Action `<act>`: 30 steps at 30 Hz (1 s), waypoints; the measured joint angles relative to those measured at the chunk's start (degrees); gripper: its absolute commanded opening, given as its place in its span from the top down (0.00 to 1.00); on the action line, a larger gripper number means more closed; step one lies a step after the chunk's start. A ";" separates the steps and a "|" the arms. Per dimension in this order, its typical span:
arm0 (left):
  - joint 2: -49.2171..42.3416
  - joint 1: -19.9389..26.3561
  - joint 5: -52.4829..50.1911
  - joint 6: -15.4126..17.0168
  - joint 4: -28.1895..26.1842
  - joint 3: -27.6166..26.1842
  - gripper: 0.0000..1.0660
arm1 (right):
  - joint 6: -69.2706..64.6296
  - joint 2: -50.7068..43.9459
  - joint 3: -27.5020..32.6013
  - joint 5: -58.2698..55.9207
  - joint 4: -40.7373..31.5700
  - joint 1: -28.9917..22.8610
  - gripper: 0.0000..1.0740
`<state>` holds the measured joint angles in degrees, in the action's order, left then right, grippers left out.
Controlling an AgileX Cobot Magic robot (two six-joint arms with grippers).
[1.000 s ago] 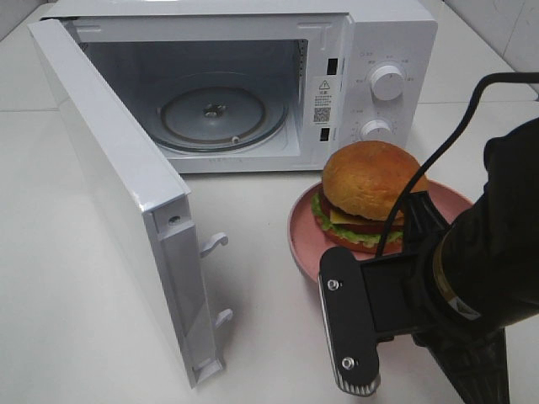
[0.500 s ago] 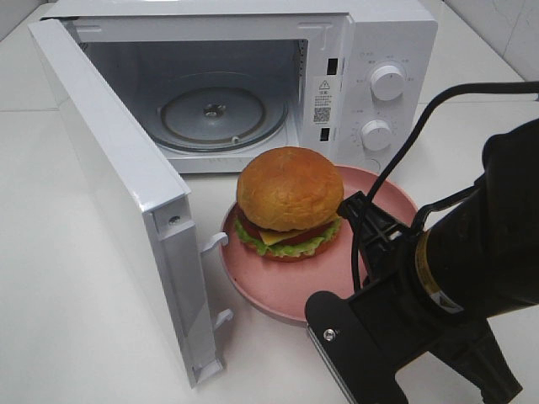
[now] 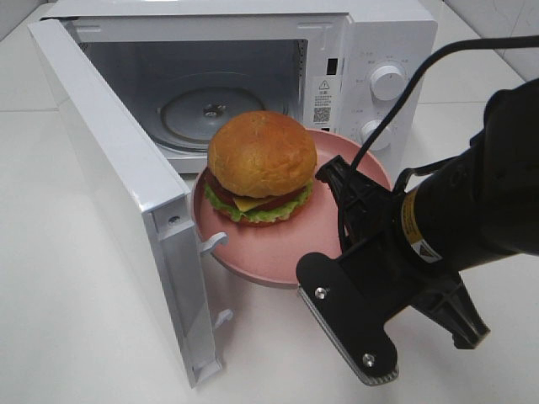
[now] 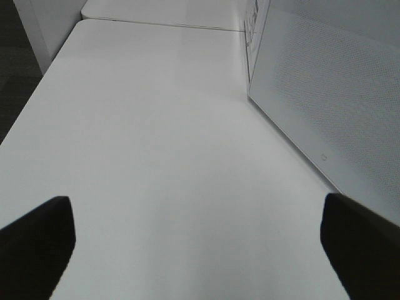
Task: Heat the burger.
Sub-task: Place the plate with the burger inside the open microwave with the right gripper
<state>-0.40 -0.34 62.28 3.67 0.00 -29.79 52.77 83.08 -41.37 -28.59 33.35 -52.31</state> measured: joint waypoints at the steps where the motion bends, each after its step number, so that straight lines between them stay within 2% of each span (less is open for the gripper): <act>1: 0.00 0.00 0.00 0.00 0.00 0.00 0.04 | 0.52 0.97 -0.92 1.09 -0.06 0.80 1.00; 13: 0.00 0.00 0.00 0.00 0.00 0.00 0.04 | 3.55 6.19 -6.13 5.56 -0.46 2.23 1.00; 25: 0.00 0.00 0.00 0.00 0.00 0.00 0.04 | 14.73 10.77 -11.57 6.59 -9.05 6.36 1.00; 30: 0.00 0.00 -0.06 0.00 0.00 0.00 0.04 | 17.13 11.97 -13.81 7.22 -10.54 7.91 1.00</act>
<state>-0.40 -0.34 62.22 3.67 0.00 -29.79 69.90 95.05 -55.18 -21.37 22.80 -44.40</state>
